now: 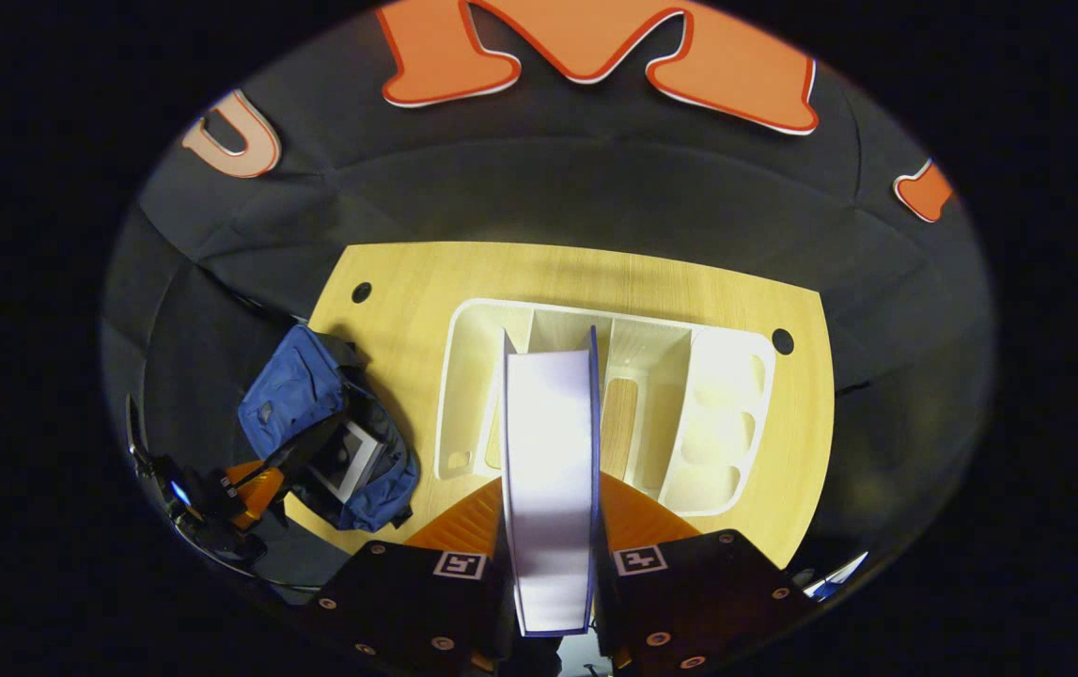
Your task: Open the schoolbag, grab two books from the bookshelf and put them into the schoolbag.
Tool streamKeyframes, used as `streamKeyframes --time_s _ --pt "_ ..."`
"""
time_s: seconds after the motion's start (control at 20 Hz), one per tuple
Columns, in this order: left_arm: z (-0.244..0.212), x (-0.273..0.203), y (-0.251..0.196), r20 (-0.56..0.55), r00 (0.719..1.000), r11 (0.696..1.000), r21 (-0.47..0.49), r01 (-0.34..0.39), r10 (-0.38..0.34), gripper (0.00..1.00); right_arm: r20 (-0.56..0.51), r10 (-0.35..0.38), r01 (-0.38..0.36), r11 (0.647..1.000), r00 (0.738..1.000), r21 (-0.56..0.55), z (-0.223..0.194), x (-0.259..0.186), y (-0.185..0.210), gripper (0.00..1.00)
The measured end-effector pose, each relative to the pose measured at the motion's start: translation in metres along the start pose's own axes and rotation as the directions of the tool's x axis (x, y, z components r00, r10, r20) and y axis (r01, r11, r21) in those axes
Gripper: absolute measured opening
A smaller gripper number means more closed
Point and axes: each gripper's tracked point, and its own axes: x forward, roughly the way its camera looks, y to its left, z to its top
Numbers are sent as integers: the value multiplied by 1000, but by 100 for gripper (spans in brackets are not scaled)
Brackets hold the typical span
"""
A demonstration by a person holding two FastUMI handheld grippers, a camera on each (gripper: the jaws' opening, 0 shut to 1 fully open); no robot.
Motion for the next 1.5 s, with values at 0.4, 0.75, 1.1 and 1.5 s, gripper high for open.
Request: streamKeyframes --time_s 0.4,0.75,1.1,1.5 --pt "10 -3 6 -5 1000 998 62 -13 13 0 156 188 -198 979 970 51 -9 -81 32 34" --pt "12 -6 13 -12 999 997 71 -29 30 1 209 404 -432 895 891 109 -39 -62 123 34" --pt "19 -16 23 -13 999 994 101 -47 49 1 131 455 -473 858 881 201 -86 3 188 33" --pt "31 -26 25 -30 996 981 182 -72 79 0 124 522 -533 790 844 302 -110 61 240 33"
